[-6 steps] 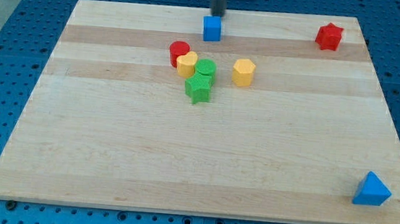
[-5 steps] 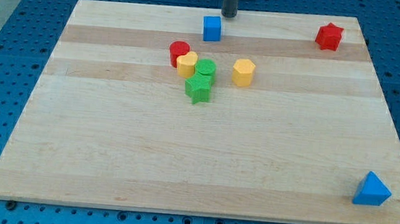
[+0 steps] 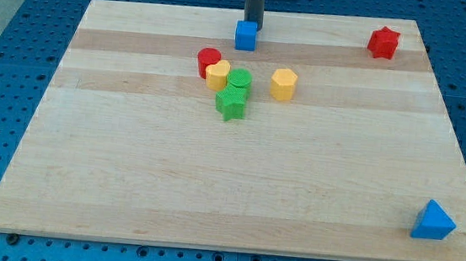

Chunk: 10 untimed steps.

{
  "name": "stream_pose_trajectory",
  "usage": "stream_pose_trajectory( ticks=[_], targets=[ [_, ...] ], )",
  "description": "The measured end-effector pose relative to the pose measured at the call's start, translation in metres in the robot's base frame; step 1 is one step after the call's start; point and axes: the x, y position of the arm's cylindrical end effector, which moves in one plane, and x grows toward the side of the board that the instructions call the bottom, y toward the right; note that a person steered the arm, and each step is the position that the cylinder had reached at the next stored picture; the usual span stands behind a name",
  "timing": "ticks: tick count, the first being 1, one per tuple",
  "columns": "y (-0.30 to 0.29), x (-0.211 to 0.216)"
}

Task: Push the blue cube into the yellow heart

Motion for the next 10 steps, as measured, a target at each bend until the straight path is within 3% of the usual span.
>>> stream_pose_trajectory(
  ticks=[3,5,10],
  targets=[
    [-0.016,0.059],
    [0.005,0.069],
    [0.250,-0.043]
  ],
)
